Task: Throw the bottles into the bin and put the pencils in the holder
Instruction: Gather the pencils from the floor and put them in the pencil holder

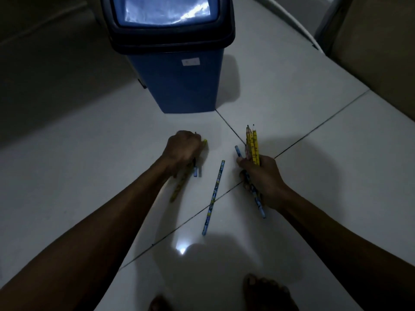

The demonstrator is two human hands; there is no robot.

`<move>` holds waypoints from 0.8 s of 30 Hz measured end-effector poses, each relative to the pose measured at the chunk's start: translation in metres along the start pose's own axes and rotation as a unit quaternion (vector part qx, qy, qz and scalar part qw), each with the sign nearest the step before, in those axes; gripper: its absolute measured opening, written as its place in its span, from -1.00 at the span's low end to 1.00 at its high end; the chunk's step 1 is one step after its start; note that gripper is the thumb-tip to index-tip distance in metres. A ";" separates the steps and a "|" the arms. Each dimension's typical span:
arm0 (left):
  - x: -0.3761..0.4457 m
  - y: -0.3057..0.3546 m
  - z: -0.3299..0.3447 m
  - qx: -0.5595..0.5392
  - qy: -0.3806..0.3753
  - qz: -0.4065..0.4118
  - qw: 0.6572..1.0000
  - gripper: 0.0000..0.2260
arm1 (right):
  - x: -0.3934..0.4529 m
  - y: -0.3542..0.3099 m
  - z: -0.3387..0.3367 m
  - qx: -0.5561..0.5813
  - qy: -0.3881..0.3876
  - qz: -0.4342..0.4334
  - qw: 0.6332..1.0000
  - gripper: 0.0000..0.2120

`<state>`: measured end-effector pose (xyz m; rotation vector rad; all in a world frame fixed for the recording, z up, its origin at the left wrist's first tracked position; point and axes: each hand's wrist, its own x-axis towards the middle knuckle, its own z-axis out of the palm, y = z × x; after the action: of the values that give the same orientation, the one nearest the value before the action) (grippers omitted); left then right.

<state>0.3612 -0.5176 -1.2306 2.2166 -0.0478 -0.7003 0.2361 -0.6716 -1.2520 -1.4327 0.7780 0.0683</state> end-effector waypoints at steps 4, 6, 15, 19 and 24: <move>-0.010 0.001 -0.003 -0.119 -0.002 -0.050 0.992 -0.78 | -0.001 0.000 0.004 -0.019 0.000 0.012 1.000 -0.83; -0.011 -0.001 -0.003 -0.102 0.011 -0.056 0.993 -0.80 | -0.001 0.002 0.008 -0.033 0.001 0.029 0.999 -0.86; -0.013 -0.010 -0.022 -0.224 0.051 -0.120 0.966 -0.85 | 0.002 0.008 0.025 -0.100 0.012 0.039 0.994 -0.84; -0.009 -0.017 -0.028 -0.147 0.059 -0.118 0.980 -0.80 | 0.005 0.009 0.027 -0.141 0.014 0.051 0.989 -0.81; 0.000 -0.026 -0.015 0.006 0.043 -0.011 0.999 -0.69 | 0.008 0.007 0.034 -0.279 0.038 0.003 0.960 -0.53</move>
<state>0.3641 -0.4896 -1.2405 2.2602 0.0147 -0.6171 0.2539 -0.6427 -1.2644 -1.9755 0.8661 0.2537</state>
